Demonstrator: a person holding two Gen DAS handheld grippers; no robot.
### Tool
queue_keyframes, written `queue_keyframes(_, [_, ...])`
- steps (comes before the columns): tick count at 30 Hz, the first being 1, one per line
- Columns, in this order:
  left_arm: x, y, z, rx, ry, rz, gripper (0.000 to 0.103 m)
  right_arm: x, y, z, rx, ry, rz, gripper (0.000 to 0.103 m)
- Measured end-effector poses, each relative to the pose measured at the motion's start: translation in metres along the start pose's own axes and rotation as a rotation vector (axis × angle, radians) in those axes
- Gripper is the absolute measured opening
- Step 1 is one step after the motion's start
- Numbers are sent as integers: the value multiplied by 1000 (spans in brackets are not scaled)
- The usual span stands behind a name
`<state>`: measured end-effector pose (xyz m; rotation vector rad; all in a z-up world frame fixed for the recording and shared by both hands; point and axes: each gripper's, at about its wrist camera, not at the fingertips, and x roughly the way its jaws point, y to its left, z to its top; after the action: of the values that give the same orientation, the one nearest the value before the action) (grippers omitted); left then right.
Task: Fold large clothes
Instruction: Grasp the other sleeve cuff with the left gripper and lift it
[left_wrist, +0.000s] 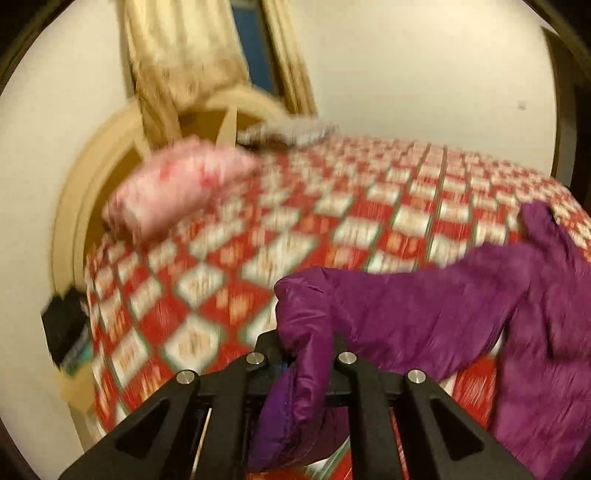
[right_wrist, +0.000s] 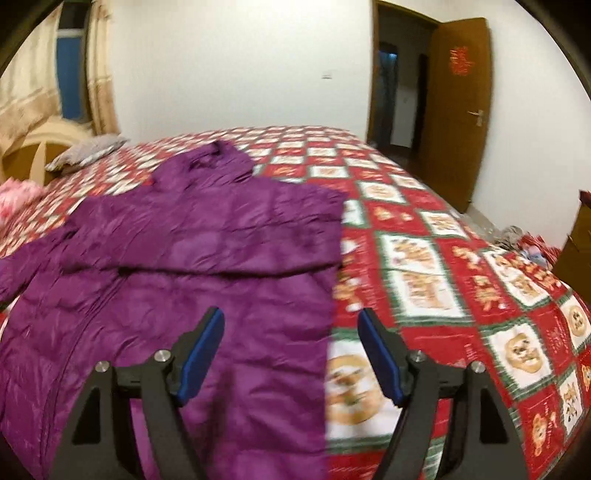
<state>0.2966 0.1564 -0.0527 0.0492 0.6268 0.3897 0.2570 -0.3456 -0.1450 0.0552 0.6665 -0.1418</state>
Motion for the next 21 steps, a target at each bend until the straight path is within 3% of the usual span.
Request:
queue_keyframes(5, [-39,-74,60,116,-130,-86,8,9,-25,-2,52,-1,-35,77])
queue_keyframes(9, [-63,-162,72,221,-182,-189,8,12,-34,-9,80,3,-39,77])
queue_keyframes(14, [-82,-271,53,348,-187,-322,8,15,-42,-17,104,13,-31,77])
queue_keyframes(18, [-91,-339,24,429,-197,-380,8,15,-51,-19,146,8,-20,77])
queue_keyframes(21, [-95,-376,1,485,-215,-379,19,18,-51,-22,150,24,-16,77])
